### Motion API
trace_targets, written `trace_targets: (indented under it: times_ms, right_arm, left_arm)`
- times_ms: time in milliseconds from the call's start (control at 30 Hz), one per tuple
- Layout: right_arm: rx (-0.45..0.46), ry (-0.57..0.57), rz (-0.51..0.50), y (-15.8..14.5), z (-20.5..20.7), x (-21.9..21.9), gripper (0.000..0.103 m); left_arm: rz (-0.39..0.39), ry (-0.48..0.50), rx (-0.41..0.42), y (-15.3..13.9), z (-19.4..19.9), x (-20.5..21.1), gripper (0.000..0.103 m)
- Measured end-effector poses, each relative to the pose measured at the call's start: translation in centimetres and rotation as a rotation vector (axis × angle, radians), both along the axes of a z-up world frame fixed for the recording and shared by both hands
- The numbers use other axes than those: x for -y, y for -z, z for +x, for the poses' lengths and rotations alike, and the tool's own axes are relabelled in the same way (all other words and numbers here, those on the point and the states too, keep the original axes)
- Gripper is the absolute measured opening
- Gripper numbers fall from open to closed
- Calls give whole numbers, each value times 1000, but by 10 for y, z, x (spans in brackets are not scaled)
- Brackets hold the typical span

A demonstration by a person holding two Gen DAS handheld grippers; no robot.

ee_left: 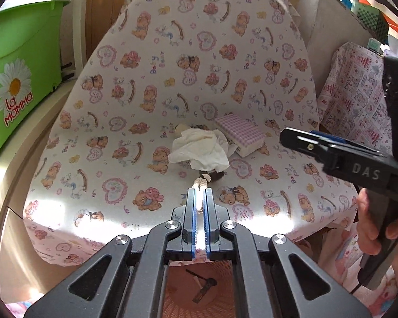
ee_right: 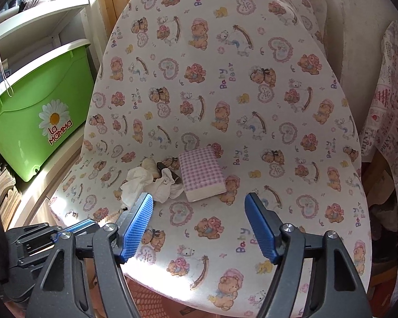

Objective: Collect trash
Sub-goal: 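Lift the beaded cord with the left tool while the right tool grasps the white tissue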

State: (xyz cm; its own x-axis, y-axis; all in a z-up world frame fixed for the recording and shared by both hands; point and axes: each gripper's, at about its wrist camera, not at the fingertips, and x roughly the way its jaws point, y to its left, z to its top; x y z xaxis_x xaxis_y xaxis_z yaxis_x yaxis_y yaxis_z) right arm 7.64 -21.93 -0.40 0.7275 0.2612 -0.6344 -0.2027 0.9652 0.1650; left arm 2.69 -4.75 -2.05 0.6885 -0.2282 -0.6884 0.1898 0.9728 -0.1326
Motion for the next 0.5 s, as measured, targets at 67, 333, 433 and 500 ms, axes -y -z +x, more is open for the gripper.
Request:
trace_targets:
  times_ms: [67,333,433,500]
  right_arm:
    - [-7,3,0,1,0,0,74]
    - [-37,-32,-23,14,1,-15,71]
    - [-63,-92,-17,21,4,-27,49]
    - [-80,-124,-14,26,7,-35,39]
  left_arm:
    - [5,0,43,-12,-8,-2,4]
    - [-41,-106,95,-35,-8,-38,4]
    - [-54,-143,100,-36,-6,-50,4]
    - [-57,-159,101,-35,-4,-54,4]
